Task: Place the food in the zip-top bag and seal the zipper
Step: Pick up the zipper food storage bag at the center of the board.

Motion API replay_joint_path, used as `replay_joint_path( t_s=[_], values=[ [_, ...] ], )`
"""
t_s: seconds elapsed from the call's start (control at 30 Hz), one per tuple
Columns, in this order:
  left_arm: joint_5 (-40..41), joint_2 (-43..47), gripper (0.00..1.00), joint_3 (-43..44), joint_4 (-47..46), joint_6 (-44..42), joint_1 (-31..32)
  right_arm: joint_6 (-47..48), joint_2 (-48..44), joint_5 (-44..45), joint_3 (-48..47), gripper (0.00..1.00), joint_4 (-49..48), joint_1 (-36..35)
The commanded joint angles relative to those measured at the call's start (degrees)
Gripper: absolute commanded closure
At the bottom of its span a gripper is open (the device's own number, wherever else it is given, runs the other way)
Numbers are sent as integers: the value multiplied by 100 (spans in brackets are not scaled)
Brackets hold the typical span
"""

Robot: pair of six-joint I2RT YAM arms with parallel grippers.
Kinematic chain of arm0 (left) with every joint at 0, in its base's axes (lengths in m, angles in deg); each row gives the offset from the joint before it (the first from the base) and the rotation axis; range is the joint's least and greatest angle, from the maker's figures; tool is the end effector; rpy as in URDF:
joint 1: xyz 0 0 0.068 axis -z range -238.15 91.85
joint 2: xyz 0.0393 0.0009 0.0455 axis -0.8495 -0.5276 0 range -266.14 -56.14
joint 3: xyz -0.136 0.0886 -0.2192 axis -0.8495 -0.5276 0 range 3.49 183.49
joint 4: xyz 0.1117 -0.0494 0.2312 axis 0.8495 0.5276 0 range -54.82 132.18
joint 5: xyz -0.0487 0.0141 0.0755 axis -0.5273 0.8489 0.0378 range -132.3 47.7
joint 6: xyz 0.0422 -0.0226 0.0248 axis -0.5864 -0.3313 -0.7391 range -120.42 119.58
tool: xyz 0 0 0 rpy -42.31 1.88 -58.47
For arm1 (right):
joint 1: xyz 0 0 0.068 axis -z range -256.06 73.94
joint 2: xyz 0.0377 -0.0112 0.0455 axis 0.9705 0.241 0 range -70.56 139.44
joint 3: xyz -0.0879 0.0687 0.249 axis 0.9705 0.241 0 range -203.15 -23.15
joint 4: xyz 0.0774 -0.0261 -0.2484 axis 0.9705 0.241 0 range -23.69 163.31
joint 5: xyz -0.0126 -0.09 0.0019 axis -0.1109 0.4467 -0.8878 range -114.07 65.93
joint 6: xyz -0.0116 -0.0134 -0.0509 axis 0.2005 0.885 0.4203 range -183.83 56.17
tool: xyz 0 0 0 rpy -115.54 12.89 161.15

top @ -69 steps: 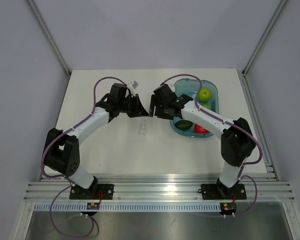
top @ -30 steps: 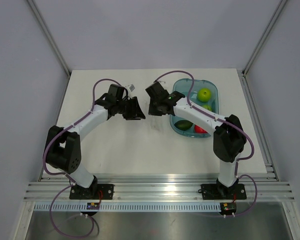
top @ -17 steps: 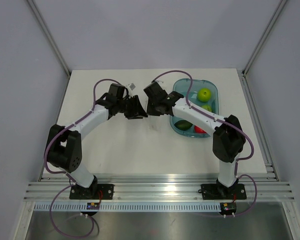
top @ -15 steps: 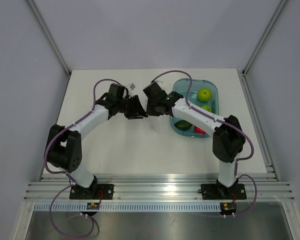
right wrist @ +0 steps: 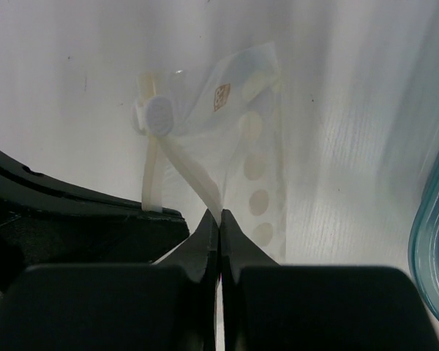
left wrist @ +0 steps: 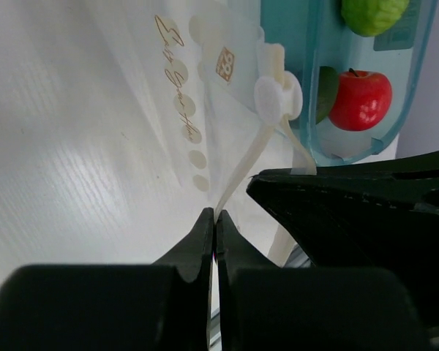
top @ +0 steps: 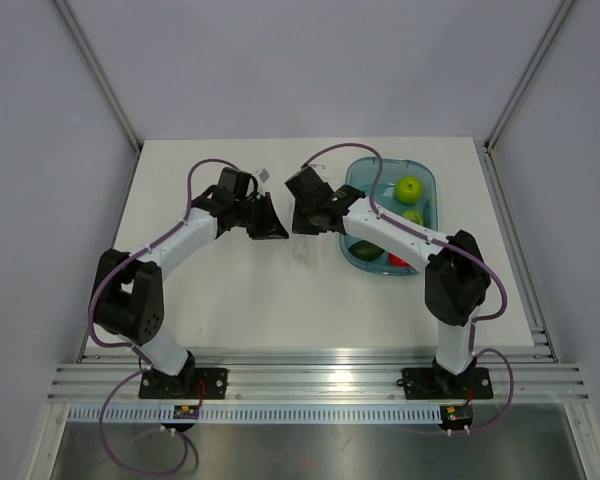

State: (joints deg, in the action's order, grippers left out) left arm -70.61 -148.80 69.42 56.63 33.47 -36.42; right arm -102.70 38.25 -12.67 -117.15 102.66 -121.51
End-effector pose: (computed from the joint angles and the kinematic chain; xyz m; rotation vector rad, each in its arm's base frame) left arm 0.3172 -0.1447 0.2421 -0.0255 2.5443 -1.0165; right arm 0.3035 0.2984 0.2740 -0.0553 2.4821 0.4035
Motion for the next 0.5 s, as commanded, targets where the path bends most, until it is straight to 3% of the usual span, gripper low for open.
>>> replay_joint_path(
  t_s=[0.0, 0.23, 0.47],
  values=[
    [440, 73, 100, 481, 490, -399, -3, -33, -88, 135, 22, 100, 38, 1],
    [1232, 55, 100, 1509, 2177, -1094, -38, 46, -414, 11, 241, 100, -155, 265],
    [1337, -67, 100, 1801, 2487, -1192, -29, -94, -212, 108, 232, 100, -137, 309]
  ],
)
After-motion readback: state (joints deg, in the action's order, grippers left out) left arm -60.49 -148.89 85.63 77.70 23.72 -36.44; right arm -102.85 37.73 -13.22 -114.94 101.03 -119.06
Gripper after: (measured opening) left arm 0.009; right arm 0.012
